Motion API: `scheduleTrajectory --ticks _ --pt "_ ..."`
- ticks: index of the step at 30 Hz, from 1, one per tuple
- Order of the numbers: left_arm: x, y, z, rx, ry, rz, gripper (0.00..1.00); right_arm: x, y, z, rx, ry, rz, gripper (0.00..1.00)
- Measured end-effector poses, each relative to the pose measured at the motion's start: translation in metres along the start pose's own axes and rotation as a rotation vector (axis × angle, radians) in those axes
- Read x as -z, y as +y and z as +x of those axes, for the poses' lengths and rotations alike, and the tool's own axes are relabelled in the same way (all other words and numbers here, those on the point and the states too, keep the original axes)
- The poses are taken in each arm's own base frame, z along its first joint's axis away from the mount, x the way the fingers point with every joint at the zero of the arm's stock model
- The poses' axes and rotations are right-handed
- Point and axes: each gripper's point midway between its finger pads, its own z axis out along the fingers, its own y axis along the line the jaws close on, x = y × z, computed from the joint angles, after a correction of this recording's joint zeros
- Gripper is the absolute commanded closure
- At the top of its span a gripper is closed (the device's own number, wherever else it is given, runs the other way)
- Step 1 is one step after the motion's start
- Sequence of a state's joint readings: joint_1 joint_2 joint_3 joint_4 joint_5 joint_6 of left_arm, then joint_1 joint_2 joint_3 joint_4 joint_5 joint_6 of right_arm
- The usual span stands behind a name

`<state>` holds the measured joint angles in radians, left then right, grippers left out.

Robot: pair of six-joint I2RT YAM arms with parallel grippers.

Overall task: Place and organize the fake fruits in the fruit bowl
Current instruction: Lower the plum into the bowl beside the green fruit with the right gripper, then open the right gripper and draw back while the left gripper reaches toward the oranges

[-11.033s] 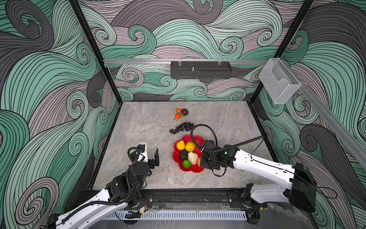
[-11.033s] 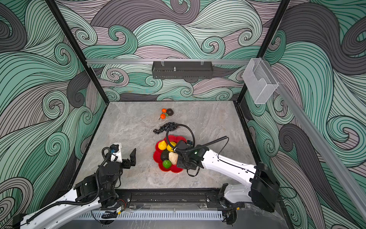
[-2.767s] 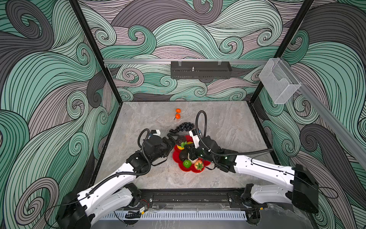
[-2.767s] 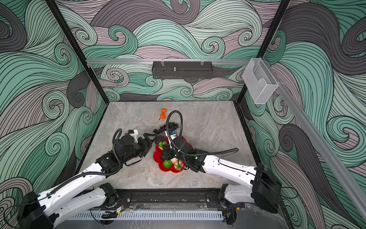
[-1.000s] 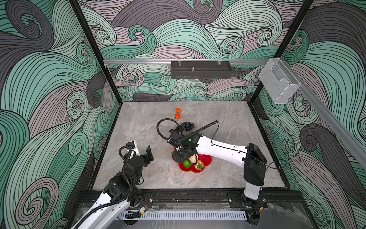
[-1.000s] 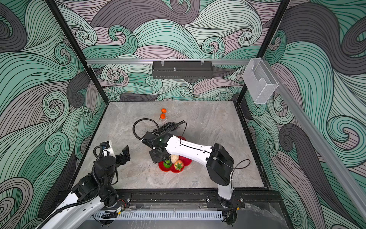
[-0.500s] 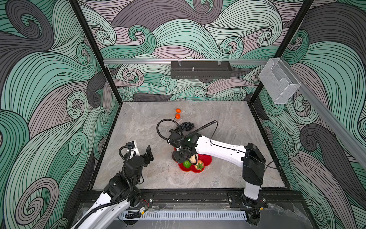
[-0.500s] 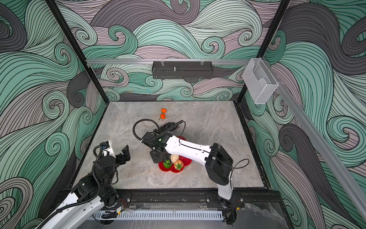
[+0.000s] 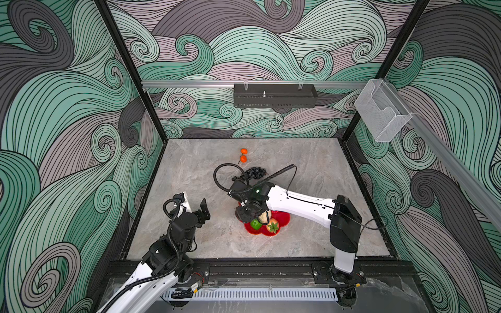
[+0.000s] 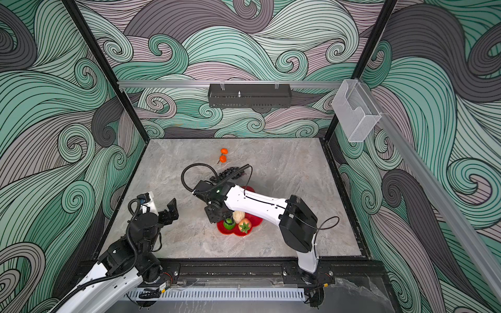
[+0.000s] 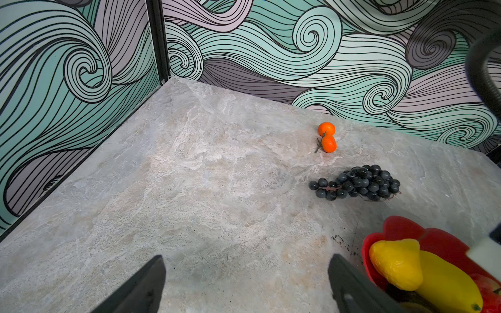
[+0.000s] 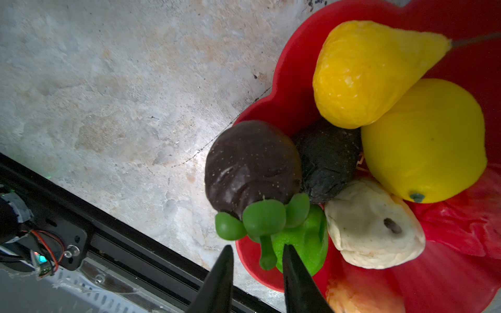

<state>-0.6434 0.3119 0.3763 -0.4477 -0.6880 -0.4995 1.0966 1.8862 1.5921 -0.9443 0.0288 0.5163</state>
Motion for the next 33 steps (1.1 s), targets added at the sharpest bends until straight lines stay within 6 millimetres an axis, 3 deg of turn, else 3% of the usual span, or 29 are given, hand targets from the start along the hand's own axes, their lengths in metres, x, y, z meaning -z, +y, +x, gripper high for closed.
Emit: scheduleTrajectory --ticks 10,17,20,27,33 --pt "-0.011 -0.008 0.012 -0.044 0.055 -0.01 0.05 0.059 -0.008 -0.001 0.017 -0.138 -0.038 0.44" --pt "-0.029 -0.029 0.03 -0.093 0.179 0.007 0.05 0.085 -0.034 0.019 0.029 -0.242 -0.013 0.33" --pt "-0.042 -0.048 0.022 -0.093 0.238 0.019 0.04 0.096 -0.05 0.031 0.024 -0.31 -0.003 0.28" --pt "-0.102 -0.098 0.002 -0.031 0.398 0.066 0.05 0.122 -0.084 0.049 -0.034 -0.535 -0.031 0.19" --pt "-0.173 -0.142 0.001 -0.007 0.546 0.125 0.2 0.123 -0.115 0.071 -0.089 -0.714 -0.036 0.13"
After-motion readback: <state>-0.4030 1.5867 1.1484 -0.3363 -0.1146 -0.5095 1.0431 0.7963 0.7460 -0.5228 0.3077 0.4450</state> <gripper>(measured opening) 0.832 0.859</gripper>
